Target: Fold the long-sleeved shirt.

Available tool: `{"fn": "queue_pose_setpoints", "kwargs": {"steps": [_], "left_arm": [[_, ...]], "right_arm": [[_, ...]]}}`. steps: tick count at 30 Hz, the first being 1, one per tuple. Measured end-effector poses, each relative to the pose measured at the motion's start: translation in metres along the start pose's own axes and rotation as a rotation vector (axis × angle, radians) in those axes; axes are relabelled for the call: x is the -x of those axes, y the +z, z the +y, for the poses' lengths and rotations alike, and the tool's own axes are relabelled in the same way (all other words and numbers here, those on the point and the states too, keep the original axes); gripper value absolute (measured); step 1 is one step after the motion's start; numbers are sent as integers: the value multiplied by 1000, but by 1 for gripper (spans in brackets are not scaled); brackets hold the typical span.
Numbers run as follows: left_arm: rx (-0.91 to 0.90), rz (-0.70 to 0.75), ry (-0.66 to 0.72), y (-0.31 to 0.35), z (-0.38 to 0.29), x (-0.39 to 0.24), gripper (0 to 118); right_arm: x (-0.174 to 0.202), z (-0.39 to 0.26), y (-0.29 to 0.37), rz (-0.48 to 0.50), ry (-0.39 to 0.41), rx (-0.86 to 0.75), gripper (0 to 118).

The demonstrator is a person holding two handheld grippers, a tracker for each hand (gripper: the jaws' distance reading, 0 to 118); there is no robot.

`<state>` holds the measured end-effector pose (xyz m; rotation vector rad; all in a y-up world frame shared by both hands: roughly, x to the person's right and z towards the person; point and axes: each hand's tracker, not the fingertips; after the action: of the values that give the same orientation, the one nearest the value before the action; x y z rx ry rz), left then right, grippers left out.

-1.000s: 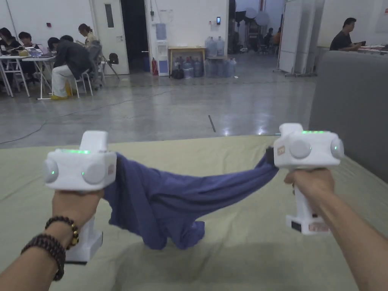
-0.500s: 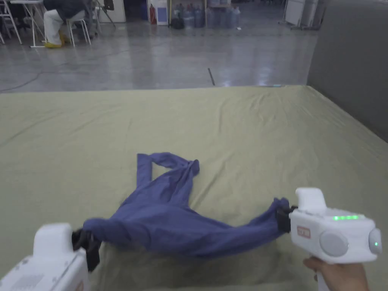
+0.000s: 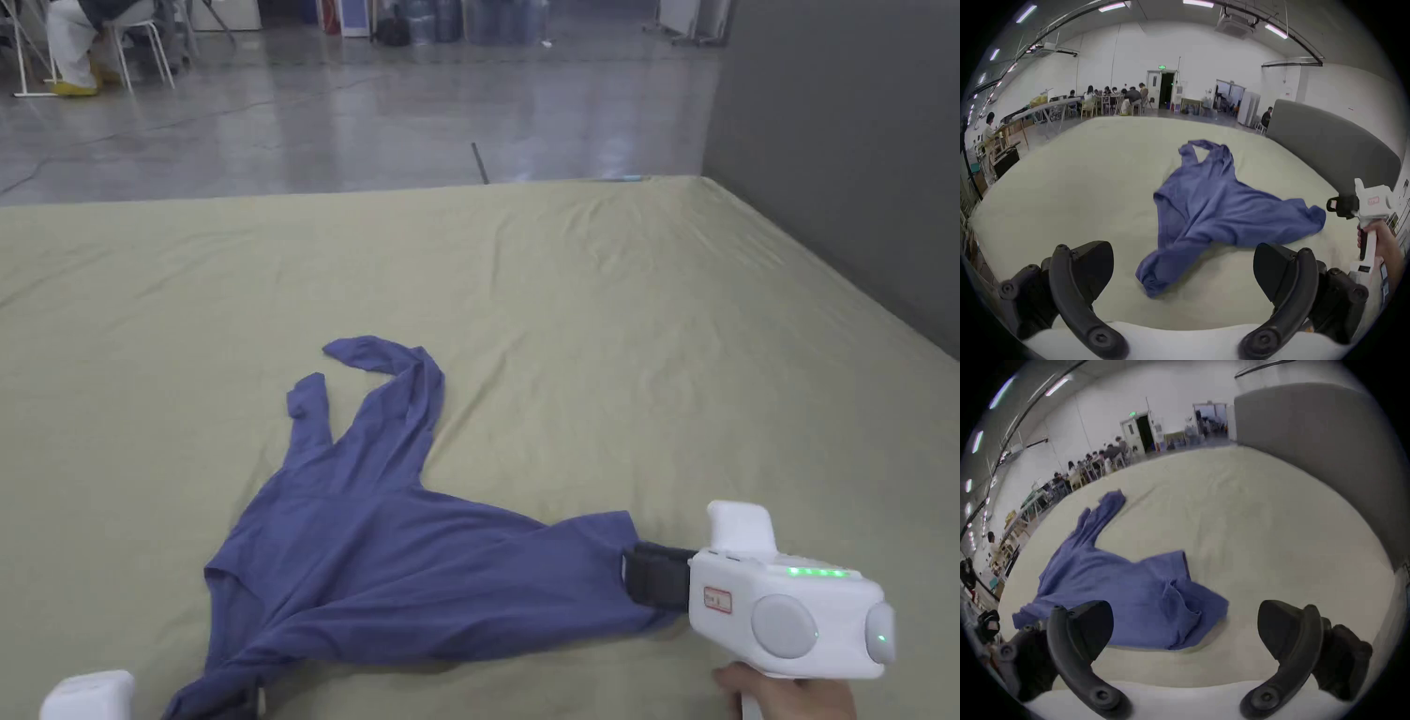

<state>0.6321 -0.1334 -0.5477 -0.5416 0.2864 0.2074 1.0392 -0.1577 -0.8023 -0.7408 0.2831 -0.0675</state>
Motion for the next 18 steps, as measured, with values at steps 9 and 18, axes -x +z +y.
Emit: {"fn": "queue_pose_setpoints", "kwargs": {"steps": [9, 18], "left_arm": [[-10, 10, -29, -17, 48, -11, 0], [85, 68, -30, -135, 138, -2, 82]], "right_arm": [[14, 8, 32, -39, 52, -22, 3], [20, 9, 26, 8, 73, 4, 3]]}}
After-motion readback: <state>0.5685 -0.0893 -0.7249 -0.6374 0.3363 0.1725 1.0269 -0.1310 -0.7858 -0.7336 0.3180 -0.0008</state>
